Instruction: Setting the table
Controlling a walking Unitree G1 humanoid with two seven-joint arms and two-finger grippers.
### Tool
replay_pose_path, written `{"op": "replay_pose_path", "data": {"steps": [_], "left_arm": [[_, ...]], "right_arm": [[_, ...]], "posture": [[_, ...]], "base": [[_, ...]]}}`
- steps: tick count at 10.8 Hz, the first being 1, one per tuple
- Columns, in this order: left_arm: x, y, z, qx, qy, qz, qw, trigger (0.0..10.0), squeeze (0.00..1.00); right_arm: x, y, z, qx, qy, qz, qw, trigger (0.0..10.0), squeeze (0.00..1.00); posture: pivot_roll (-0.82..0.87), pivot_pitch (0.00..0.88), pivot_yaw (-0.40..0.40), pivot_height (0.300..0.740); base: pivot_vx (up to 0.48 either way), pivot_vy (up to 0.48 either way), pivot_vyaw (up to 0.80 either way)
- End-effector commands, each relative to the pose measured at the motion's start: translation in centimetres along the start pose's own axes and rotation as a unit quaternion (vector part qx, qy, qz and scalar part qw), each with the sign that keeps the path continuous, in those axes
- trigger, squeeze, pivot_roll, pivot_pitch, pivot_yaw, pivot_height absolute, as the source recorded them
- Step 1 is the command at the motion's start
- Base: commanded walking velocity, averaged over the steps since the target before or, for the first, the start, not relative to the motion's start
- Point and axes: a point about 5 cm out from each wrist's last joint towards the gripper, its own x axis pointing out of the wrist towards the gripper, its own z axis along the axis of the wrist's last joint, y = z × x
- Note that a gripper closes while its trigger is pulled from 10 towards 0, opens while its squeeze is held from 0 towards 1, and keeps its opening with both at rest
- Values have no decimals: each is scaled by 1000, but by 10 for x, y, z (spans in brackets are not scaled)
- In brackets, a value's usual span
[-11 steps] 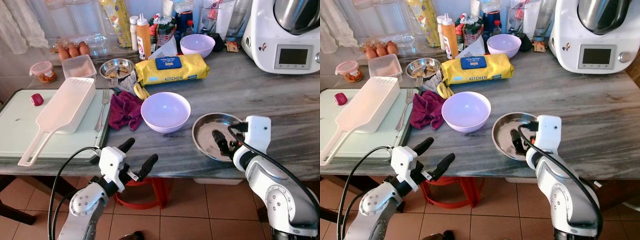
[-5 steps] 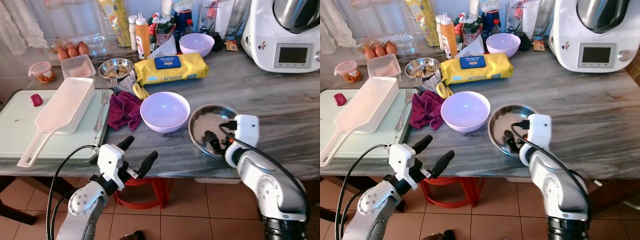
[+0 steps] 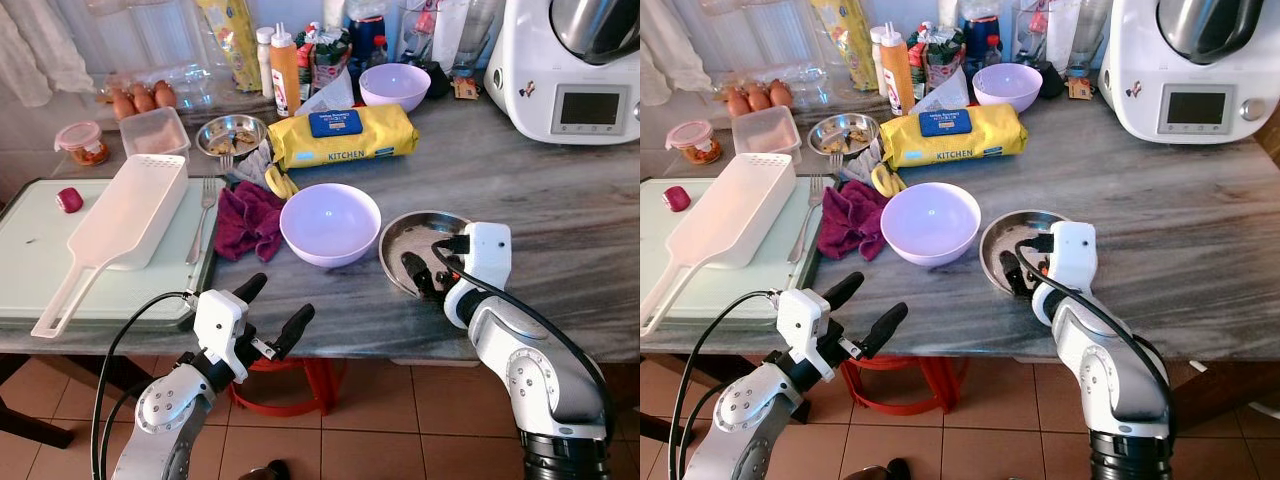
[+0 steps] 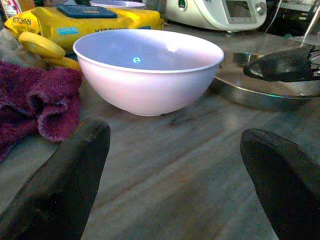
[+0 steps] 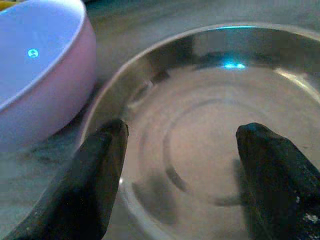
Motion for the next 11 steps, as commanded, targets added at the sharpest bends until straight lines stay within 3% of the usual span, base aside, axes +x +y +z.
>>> {"op": "replay_pose_path", "data": {"steps": [1,11], "left_arm": [[-3,4,-1,7,6,4,1000,10000,0],[-1,2,-2,17,13,4,1000,10000,0]], "right_arm": [[-1,7,1,-1,-5,15,1000,10000,0],[4,23,-12,37,29,65,997,10000,0]], "posture": [[-64,160,79,740],[-50,157,72,740]], "base": [[0,0,0],[0,0,0]]}}
